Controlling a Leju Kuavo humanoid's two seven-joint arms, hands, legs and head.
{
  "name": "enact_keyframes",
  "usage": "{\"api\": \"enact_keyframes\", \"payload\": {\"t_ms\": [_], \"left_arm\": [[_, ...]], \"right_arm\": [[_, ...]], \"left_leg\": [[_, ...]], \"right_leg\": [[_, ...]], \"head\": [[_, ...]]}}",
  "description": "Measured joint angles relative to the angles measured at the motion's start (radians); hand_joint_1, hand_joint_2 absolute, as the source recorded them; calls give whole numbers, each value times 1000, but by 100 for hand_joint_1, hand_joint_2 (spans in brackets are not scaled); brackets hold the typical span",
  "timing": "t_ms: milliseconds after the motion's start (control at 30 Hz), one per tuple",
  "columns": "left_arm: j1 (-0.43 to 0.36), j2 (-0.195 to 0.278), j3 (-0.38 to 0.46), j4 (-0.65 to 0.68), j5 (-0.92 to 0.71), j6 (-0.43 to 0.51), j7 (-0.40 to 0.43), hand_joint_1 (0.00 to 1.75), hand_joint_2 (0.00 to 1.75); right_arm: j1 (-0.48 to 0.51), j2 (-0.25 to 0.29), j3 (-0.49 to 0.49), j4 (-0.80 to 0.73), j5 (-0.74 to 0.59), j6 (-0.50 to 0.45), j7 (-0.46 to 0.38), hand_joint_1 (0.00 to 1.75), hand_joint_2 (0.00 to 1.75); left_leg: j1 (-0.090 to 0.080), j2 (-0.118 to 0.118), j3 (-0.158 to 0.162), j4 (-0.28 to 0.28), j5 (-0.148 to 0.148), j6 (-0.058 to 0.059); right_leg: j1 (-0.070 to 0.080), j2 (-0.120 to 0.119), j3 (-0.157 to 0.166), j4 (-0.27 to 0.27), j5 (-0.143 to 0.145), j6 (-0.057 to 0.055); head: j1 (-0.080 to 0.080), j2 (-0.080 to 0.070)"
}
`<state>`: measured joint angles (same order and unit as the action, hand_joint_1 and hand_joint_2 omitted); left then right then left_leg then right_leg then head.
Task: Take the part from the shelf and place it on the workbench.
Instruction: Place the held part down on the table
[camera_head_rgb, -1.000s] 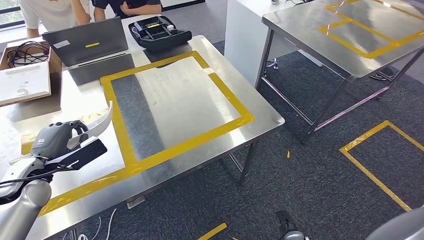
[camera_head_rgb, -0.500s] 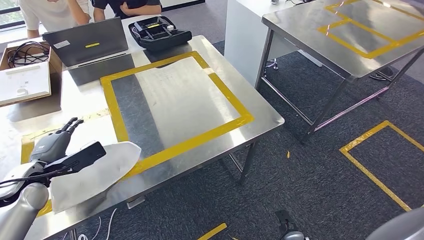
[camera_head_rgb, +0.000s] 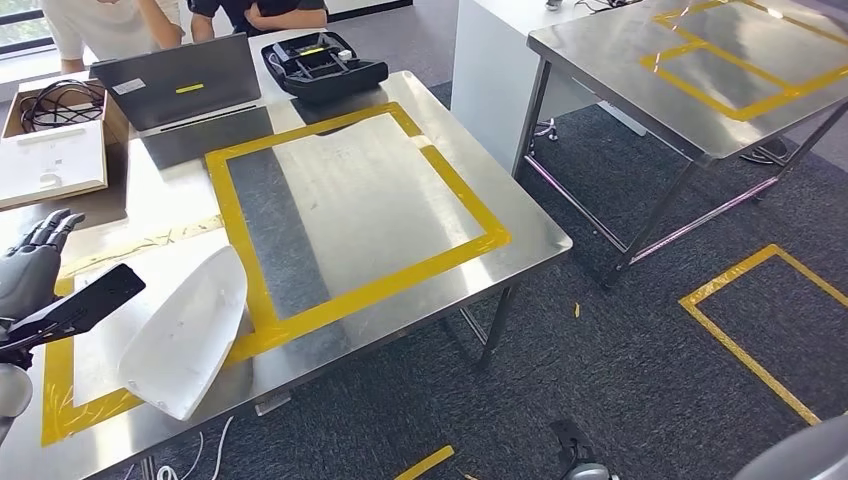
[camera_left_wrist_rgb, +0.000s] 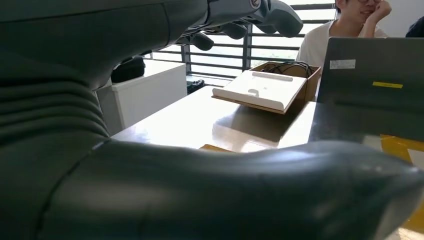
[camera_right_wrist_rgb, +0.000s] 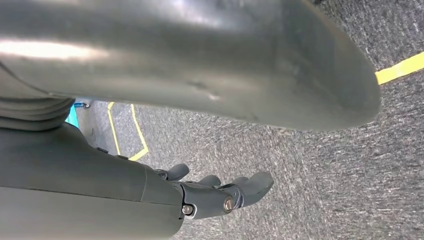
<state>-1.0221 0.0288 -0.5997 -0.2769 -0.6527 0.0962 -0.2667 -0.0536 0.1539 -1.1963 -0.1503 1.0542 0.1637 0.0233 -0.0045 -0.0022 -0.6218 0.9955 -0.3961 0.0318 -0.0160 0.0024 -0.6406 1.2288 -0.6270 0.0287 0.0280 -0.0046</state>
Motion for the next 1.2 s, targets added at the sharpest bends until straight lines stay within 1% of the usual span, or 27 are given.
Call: {"api": "enact_keyframes", "payload": {"t_ms": [33,67,100,167,200,267,333,367,433,500,533,567,600,667,700,733,767,833,867,900,933,1000,1033,1067,1100,1133,1200], "left_arm": [[0,2,3,-2,2,6,-3,0,0],[-1,5,5,-4,4,14,-7,0,0],[-4,8,9,-7,5,21,-10,0,0],[-14,15,18,-13,7,28,-13,0,0],[-21,19,22,-16,7,29,-14,0,0],[-32,26,28,-21,7,29,-15,0,0],[-39,31,31,-23,7,29,-17,0,0],[-40,34,32,-24,7,29,-17,0,0],[-41,38,34,-24,7,29,-17,0,0],[-41,40,34,-25,7,31,-18,0,0],[-40,42,34,-25,5,35,-20,0,0],[-40,44,34,-26,1,38,-22,0,0],[-40,48,34,-27,-4,42,-26,0,0],[-45,56,34,-32,-19,46,-34,0,0],[-50,60,34,-38,-28,47,-36,0,0],[-55,64,34,-42,-39,49,-36,0,0],[-61,68,33,-46,-50,52,-34,0,0],[-73,74,30,-48,-67,57,-29,0,0],[-78,77,29,-48,-71,58,-27,0,0],[-83,80,28,-49,-74,59,-27,0,0],[-87,82,28,-49,-78,62,-24,0,0],[-93,94,27,-49,-89,71,-13,0,0],[-94,102,27,-49,-96,78,-5,0,0],[-95,113,27,-48,-102,86,3,0,0],[-96,125,27,-48,-108,93,9,0,0],[-100,139,27,-47,-113,97,14,0,0],[-120,169,26,-49,-129,101,24,0,0]], "right_arm": [[0,0,0,0,0,-1,-2,0,0],[0,0,0,0,-1,-1,-4,0,0],[0,0,0,0,-1,-2,-8,0,0],[-1,0,0,0,-1,-3,-13,0,0],[-1,1,0,0,-1,-3,-14,0,0],[-1,2,0,0,-1,-3,-14,0,0],[-3,2,0,0,-1,-3,-14,0,0],[-4,2,0,0,-1,-3,-14,0,0],[-4,2,0,0,-1,-3,-14,0,0],[-3,2,0,0,-1,-3,-14,0,0],[-3,2,0,0,0,-3,-14,0,0],[-3,2,0,0,1,-4,-14,0,0],[-3,2,0,0,1,-5,-13,0,0],[-3,3,0,0,1,-8,-10,0,0],[-3,5,0,0,0,-10,-9,0,0],[-3,7,0,0,0,-12,-8,0,0],[-4,9,0,0,-1,-13,-7,0,0],[-4,9,-1,0,-2,-14,-4,0,0],[-4,9,-1,0,-3,-14,-1,0,0],[-4,10,-1,0,-3,-14,2,0,0],[-3,10,-1,0,-4,-14,3,0,0],[-4,8,-1,0,-3,-14,4,0,0],[-4,6,-1,0,-3,-15,4,0,0],[-4,5,-1,0,-2,-15,5,0,0],[-4,4,-1,0,-1,-14,5,0,0],[-4,4,-1,0,0,-14,6,0,0],[-6,4,-1,0,0,-14,8,0,0]], "left_leg": [[1,0,-3,3,0,-1],[2,0,-8,7,1,-3],[5,-1,-14,13,1,-7],[12,-1,-28,28,2,-21],[13,-2,-34,35,3,-30],[10,-6,-43,43,9,-47],[11,-8,-48,42,17,-62],[13,-7,-54,49,7,-68],[15,-5,-80,114,-58,-77],[15,-4,-118,244,-150,-81],[14,-4,-128,299,-175,-81],[14,-4,-125,329,-183,-78],[12,-4,-101,319,-172,-72],[2,-4,-6,205,-138,-50],[-3,-2,46,133,-134,-40],[-9,0,82,80,-134,-33],[-14,1,101,46,-137,-29],[-16,4,99,27,-123,-26],[-14,6,96,18,-112,-21],[-11,8,91,11,-97,-15],[-7,10,83,4,-82,-11],[-5,11,57,4,-57,-7],[-5,12,42,6,-46,-8],[-4,13,26,9,-36,-10],[-2,14,10,13,-26,-13],[1,14,-6,19,-18,-18],[4,15,-38,38,-5,-30]], "right_leg": [[-3,0,-20,45,-12,3],[-6,0,-24,56,-5,6],[-10,-1,-9,26,20,10],[-17,-1,54,-96,78,19],[-18,2,74,-139,101,18],[-16,8,78,-164,110,5],[-17,8,68,-167,117,-16],[-17,6,62,-167,124,-26],[-17,3,46,-171,143,-42],[-14,2,22,-172,162,-48],[-11,2,10,-171,171,-50],[-8,2,-3,-171,180,-51],[-5,2,-15,-171,190,-52],[1,2,-34,-171,208,-52],[3,1,-40,-171,216,-50],[3,1,-43,-173,224,-46],[1,0,-44,-175,232,-40],[-2,-1,-43,-186,249,-26],[-2,0,-46,-186,247,-20],[-1,1,-52,-174,227,-15],[0,1,-64,-143,190,-12],[-1,1,-95,-28,92,-5],[-2,1,-106,30,63,-1],[-3,1,-106,69,55,3],[-3,1,-91,75,68,6],[-5,0,-59,47,91,8],[-7,1,31,-73,109,10]], "head": [[0,0],[0,0],[0,0],[1,0],[1,0],[2,0],[2,0],[1,0],[-1,0],[-3,0],[-3,0],[-3,0],[-3,0],[-2,0],[-2,0],[-2,0],[-3,0],[-4,0],[-5,0],[-4,0],[-2,0],[0,0],[0,0],[0,0],[0,0],[0,0],[2,0]]}}
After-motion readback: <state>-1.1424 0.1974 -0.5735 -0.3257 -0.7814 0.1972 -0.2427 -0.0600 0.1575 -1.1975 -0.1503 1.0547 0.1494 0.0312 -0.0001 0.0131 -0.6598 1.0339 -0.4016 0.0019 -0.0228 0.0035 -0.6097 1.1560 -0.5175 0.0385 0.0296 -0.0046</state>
